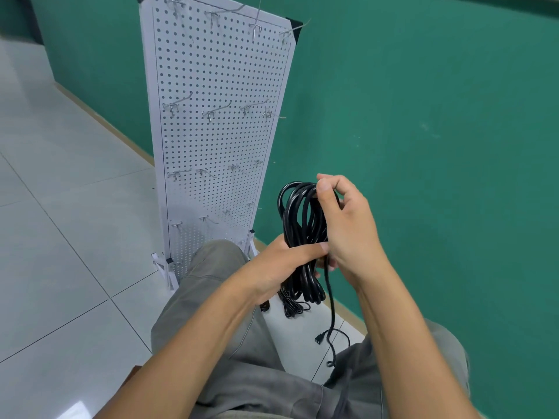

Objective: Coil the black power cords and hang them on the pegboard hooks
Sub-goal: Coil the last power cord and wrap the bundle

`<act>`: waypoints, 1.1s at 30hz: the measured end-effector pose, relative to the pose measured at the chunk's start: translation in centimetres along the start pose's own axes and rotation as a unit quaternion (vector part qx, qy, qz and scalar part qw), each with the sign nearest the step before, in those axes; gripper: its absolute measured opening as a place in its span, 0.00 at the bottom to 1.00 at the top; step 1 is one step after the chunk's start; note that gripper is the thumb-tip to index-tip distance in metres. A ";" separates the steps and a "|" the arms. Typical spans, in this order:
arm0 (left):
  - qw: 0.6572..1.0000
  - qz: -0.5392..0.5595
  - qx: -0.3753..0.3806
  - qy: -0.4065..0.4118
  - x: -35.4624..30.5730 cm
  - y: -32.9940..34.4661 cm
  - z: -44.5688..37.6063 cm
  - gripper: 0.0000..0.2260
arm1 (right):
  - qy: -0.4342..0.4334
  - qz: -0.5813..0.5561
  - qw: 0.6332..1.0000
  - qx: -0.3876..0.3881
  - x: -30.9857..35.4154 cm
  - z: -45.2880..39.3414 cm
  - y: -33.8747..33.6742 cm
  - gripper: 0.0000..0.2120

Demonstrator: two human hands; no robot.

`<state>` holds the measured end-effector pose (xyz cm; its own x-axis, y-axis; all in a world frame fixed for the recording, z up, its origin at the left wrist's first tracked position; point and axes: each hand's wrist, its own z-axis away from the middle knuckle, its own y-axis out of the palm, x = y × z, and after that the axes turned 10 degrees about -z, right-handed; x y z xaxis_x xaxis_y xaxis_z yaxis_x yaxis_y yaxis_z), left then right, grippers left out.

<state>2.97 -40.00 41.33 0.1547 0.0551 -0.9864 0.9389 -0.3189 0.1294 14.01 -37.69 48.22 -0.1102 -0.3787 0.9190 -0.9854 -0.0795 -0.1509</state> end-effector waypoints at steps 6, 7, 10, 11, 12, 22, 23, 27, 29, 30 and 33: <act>0.998 0.037 -0.044 -0.014 1.4 0.4 -0.3 0.07 | 0.024 -0.055 0.998 0.002 0.0 -0.4 0.0 0.03; 0.997 0.057 -0.049 -0.016 1.6 0.6 -0.4 0.07 | 0.035 -0.064 0.997 0.004 -0.2 -0.4 -0.1 0.02; 0.993 0.095 -0.061 -0.012 1.6 0.5 -0.5 0.07 | 0.095 -0.096 0.991 0.020 -1.4 0.1 -0.8 0.10; 0.992 0.110 -0.064 -0.005 1.4 0.3 -0.5 0.07 | 0.115 -0.102 0.987 0.039 -1.9 0.5 -1.1 0.15; 0.990 0.120 -0.068 0.006 1.3 0.1 -0.5 0.07 | 0.130 -0.110 0.983 0.061 -2.5 0.9 -1.3 0.20; 0.933 0.287 -0.203 0.074 -0.9 -4.9 -0.6 0.09 | 0.234 -0.054 0.959 0.149 -6.3 5.7 -0.3 0.35; 0.924 0.293 -0.231 0.081 -1.0 -5.6 -0.7 0.09 | 0.238 -0.037 0.958 0.156 -6.4 6.0 -0.2 0.35; 0.894 0.280 -0.337 0.099 -1.2 -7.4 -0.5 0.09 | 0.217 0.012 0.956 0.196 -6.3 6.9 0.3 0.21; 0.884 0.265 -0.373 0.100 -1.1 -7.5 -0.4 0.08 | 0.182 0.044 0.958 0.217 -5.8 6.9 0.4 0.14; 0.881 0.256 -0.385 0.098 -0.9 -7.4 -0.5 0.08 | 0.168 0.055 0.959 0.223 -5.4 6.9 0.4 0.12; 0.882 0.215 -0.411 0.083 -0.2 -7.3 -0.9 0.08 | 0.136 0.057 0.962 0.230 -4.1 6.7 0.4 0.09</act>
<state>-3.62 -36.86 40.63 0.5292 0.2559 -0.8090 0.6780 0.4458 0.5845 14.89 -42.36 41.93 -0.3051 -0.1595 0.9389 -0.8102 -0.4747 -0.3439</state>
